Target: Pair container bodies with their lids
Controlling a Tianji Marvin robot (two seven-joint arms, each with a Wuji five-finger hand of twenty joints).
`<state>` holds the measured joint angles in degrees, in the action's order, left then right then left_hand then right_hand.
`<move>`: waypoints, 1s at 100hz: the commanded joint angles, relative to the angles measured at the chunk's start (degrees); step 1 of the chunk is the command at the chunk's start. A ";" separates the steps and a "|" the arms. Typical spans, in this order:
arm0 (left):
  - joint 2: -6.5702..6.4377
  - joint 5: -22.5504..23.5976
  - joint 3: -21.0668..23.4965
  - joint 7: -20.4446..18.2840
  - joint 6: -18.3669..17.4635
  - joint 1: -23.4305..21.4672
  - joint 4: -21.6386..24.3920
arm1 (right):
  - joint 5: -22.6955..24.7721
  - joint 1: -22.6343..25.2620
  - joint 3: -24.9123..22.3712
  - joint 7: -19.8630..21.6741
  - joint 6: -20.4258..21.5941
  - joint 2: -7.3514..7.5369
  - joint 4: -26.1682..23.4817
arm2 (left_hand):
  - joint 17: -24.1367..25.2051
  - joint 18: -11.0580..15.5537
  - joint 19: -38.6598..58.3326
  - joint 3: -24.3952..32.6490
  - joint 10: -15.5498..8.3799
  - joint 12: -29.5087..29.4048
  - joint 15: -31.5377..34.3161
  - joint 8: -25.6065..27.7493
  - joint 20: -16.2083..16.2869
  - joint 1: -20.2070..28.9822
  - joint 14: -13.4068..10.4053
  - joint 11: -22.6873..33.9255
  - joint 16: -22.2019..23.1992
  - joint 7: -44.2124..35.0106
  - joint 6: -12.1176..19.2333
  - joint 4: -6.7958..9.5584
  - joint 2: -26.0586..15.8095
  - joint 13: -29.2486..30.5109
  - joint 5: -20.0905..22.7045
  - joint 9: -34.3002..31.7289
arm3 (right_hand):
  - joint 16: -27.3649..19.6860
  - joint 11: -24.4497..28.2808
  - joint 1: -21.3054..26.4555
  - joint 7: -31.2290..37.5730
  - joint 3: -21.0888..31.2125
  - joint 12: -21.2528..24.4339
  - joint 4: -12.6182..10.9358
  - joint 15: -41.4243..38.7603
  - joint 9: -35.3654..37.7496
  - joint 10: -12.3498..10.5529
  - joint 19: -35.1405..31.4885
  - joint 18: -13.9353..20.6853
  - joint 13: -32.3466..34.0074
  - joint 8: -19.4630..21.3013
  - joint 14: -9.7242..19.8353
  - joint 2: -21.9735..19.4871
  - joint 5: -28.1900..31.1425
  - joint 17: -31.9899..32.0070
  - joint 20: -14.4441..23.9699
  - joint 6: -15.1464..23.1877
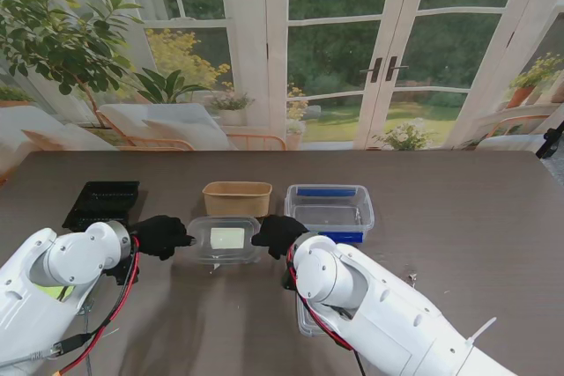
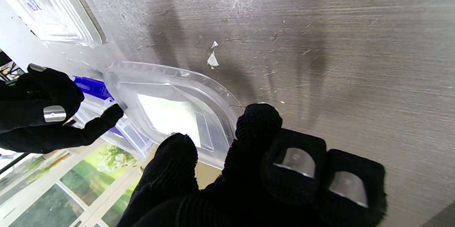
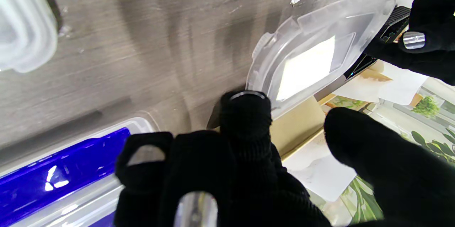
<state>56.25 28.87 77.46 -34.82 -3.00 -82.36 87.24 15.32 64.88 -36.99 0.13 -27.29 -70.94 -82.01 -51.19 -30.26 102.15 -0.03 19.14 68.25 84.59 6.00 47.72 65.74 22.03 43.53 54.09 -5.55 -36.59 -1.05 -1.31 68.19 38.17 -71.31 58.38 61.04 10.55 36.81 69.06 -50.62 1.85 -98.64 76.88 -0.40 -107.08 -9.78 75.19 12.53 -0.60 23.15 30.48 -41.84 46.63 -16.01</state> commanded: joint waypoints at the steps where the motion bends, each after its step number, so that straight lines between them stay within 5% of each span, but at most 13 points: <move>1: 0.28 -0.38 -0.37 -1.54 -0.28 0.16 0.48 | -0.22 0.34 -0.03 0.90 0.35 -0.42 -0.86 | 0.81 -0.01 2.47 -0.36 5.91 -0.14 0.34 -0.51 1.15 0.88 2.23 -0.06 0.94 1.23 8.79 0.73 -2.63 0.48 0.20 0.15 | -0.37 0.75 -1.56 -2.77 0.52 -0.14 -1.04 -4.86 6.03 4.46 -12.90 -0.70 0.14 -1.19 4.53 -0.99 -0.85 -26.99 -0.83 10.06; 100: -0.22 0.85 0.51 -4.50 3.43 -4.22 7.66 | 1.67 5.08 -3.24 2.73 0.59 1.96 -6.05 | 1.57 -0.22 1.62 -0.42 6.05 -0.50 -0.41 -0.48 1.65 0.68 2.56 -0.70 1.08 1.16 8.59 0.71 -2.88 0.10 0.16 0.30 | -0.54 0.47 -1.79 -2.98 -0.11 -0.05 -0.98 -4.82 6.01 4.52 -12.90 -0.78 0.14 -1.27 4.49 -1.23 -0.56 -26.91 -1.33 9.99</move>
<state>55.66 29.88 78.31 -38.12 0.31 -86.07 93.92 16.89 69.28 -40.45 1.96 -27.02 -68.74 -86.77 -50.55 -30.46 101.71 -0.03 19.27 68.12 83.88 6.00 47.88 65.74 22.20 42.82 54.63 -5.55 -36.63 -1.05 -1.31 68.05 38.17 -71.31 58.38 61.03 10.55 36.18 69.06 -50.62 1.85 -98.64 76.88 -0.40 -107.09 -9.79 75.19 12.51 -0.60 23.15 30.48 -41.84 46.58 -16.04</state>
